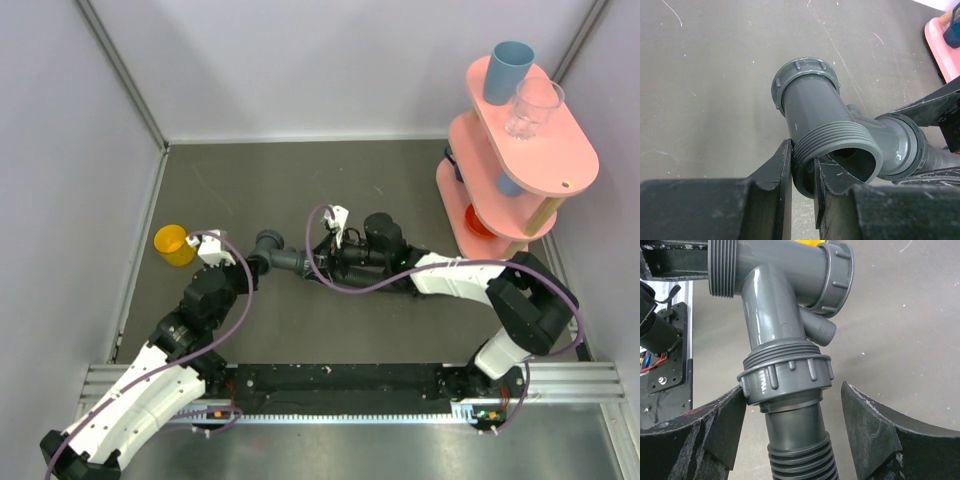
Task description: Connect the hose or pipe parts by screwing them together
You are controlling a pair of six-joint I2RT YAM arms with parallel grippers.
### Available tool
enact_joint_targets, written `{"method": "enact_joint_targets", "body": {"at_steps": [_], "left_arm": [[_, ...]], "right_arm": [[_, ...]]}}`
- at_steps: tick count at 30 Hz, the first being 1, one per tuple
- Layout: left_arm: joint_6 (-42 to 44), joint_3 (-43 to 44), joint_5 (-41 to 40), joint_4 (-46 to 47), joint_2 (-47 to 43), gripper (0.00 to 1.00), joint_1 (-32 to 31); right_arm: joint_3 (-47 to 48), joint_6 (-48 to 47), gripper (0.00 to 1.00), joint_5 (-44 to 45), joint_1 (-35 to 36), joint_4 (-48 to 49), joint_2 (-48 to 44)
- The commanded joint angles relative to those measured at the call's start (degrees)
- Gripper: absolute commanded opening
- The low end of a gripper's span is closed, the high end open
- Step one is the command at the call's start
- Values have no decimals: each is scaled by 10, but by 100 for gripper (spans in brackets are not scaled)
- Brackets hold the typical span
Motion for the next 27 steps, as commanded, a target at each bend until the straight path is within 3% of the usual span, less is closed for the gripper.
{"method": "enact_joint_targets", "body": {"at_steps": [1,14,27], "left_arm": [[-6,10,84,-2,-4,0,-10],[-13,10,93,0,1,0,-10],[-11,13,91,-9,5,0,-9]], "right_arm": [[26,20,73,22,-15,148,-8],[26,-3,76,73,-15,131,-8],[12,-5,76,82,-15,173,-18]]}}
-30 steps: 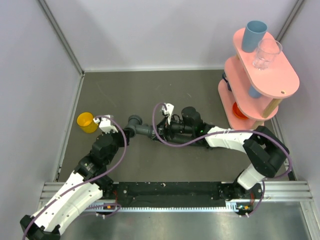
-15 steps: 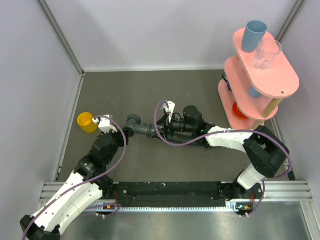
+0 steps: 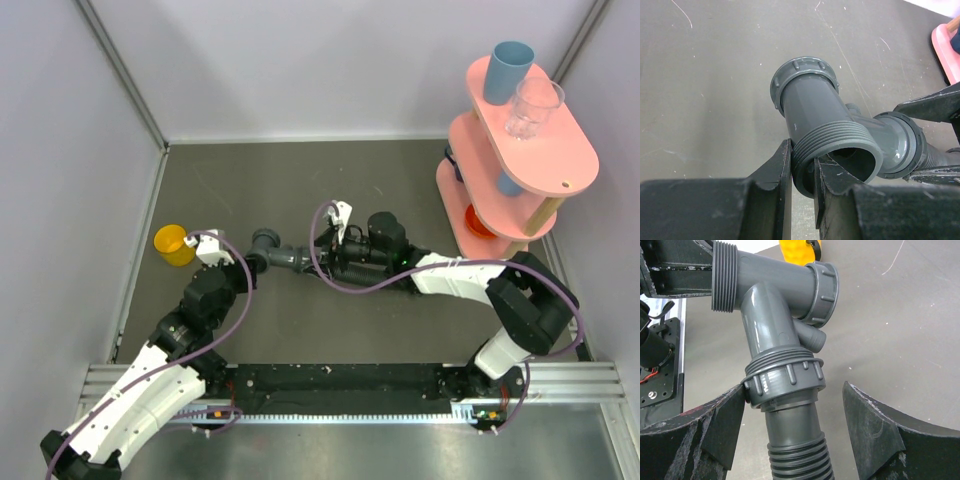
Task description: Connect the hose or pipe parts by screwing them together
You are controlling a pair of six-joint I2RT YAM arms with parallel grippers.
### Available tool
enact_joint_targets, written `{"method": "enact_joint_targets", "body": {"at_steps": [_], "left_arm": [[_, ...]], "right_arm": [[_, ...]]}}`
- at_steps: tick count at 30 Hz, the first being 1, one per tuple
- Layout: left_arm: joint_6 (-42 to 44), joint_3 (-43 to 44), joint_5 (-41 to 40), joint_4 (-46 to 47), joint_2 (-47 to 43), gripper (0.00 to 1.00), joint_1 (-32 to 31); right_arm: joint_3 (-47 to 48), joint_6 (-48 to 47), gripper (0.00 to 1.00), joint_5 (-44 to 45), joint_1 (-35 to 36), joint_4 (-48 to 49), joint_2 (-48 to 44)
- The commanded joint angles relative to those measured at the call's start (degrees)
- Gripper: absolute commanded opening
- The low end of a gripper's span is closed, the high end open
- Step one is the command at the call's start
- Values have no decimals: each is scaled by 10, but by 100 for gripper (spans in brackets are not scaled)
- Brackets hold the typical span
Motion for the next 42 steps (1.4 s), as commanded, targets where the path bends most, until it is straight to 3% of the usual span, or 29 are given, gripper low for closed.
{"method": "enact_joint_targets", "body": {"at_steps": [1,17,27,32,37,42], "left_arm": [[-8,11,110,-8,4,0,-14],[-14,15,120,-6,16,0,-14],[-20,22,113,-13,20,0,-14],[-41,41,78,-52,40,0,-14],[-69,66,66,-76,70,0,-13],[-80,83,74,-79,83,0,-14]], "right_arm": [[12,-4,76,69,-9,126,-19],[12,-10,71,100,-9,144,-27],[37,-33,66,96,-9,56,-28],[9,-109,78,37,2,-42,-86],[-52,-229,90,119,70,-93,-159],[-109,-323,96,226,148,-62,-168]]}}
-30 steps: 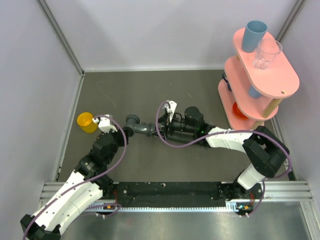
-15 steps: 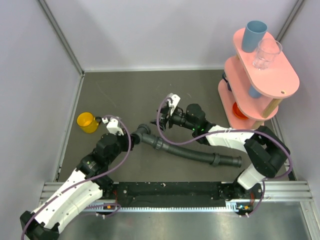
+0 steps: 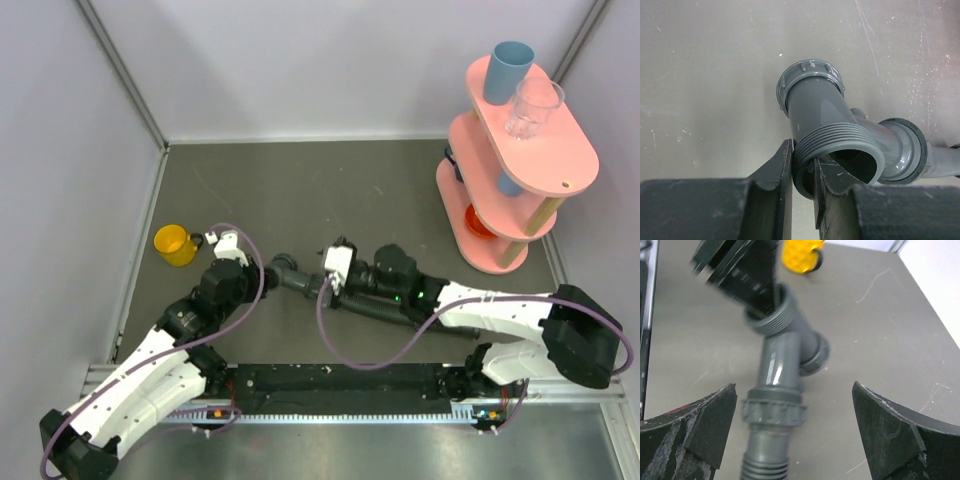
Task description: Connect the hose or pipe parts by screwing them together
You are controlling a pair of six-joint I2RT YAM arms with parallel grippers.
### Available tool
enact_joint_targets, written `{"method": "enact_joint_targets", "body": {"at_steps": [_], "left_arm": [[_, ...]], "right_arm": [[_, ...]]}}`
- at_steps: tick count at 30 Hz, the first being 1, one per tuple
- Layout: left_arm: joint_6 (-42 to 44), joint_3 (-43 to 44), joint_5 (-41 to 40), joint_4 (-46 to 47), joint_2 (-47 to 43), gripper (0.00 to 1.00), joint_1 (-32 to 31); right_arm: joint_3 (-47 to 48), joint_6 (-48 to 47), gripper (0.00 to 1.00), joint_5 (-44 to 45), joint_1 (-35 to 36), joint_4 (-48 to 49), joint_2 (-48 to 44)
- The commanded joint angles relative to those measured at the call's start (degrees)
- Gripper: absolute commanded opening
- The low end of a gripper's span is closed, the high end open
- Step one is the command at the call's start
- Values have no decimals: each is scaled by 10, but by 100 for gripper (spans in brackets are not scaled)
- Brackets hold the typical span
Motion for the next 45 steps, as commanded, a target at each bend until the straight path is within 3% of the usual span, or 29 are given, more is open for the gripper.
{"method": "enact_joint_targets", "body": {"at_steps": [1,13,16,17,20,22,26,28,31,32,35,45], "left_arm": [[-27,48,1,15,5,0,-1],[-42,73,24,-5,12,0,-1],[-45,72,29,-5,12,0,-1],[-46,71,30,-5,12,0,-1],[-48,59,36,2,5,0,-1],[-45,40,44,32,-8,0,-1],[-33,-27,57,105,-68,0,-2],[-26,-44,48,129,-85,0,-1],[-24,-66,55,154,-99,0,-2],[-24,-73,59,158,-98,0,-2],[-25,-69,55,147,-83,0,-1],[-20,-59,53,130,-65,0,-1]], "right_arm": [[-39,-108,98,95,57,10,-2],[-39,-182,96,183,101,93,80],[-31,-178,83,196,101,122,96],[-32,-167,66,198,101,146,98],[-23,-113,37,175,91,157,104],[-6,-57,31,86,45,144,103],[28,157,24,-154,-62,142,118],[50,228,25,-205,-112,170,138],[88,340,46,-245,-148,162,169],[89,353,59,-248,-152,174,174],[67,374,72,-222,-155,226,170],[64,332,76,-125,-155,207,164]]}}
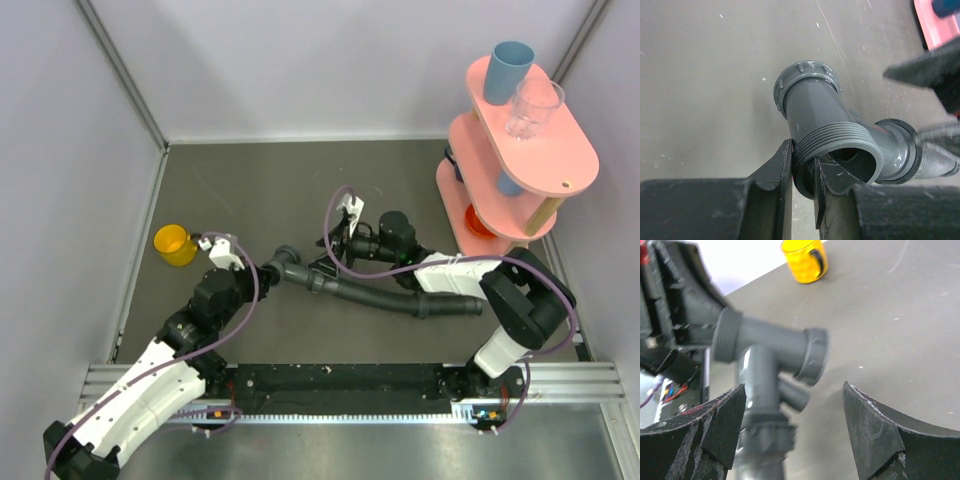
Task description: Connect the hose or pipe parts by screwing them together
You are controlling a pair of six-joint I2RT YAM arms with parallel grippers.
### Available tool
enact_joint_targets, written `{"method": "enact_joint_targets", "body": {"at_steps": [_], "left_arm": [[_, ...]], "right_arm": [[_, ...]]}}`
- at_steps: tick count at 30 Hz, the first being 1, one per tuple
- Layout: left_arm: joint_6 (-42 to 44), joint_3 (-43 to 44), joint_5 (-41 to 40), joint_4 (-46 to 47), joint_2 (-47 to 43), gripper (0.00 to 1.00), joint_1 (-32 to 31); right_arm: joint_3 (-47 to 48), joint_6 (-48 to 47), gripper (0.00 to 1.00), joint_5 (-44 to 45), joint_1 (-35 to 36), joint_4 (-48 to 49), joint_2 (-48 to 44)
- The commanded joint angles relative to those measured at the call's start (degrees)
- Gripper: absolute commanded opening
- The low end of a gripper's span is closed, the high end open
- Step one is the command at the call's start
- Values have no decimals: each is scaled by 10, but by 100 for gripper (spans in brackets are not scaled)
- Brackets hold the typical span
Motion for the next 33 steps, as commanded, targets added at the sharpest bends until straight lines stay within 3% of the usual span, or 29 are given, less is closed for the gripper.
{"method": "enact_joint_targets", "body": {"at_steps": [1,11,14,15,18,25,33], "left_arm": [[-8,7,59,18,-3,0,-9],[-20,28,28,-18,21,0,-10],[-28,47,6,-46,36,0,-9],[-30,59,-1,-56,44,0,-10],[-39,82,-6,-83,59,0,-9],[-70,126,-11,-130,71,0,-8],[-87,158,1,-167,82,0,-9]], "right_arm": [[28,-15,76,90,-13,44,-15],[36,-108,75,119,-8,-49,-59],[24,-210,82,113,16,-95,-100],[6,-274,90,115,27,-103,-114],[-39,-399,99,167,86,-111,-157],[-92,-524,99,271,195,-107,-172],[-87,-567,97,336,231,-78,-132]]}}
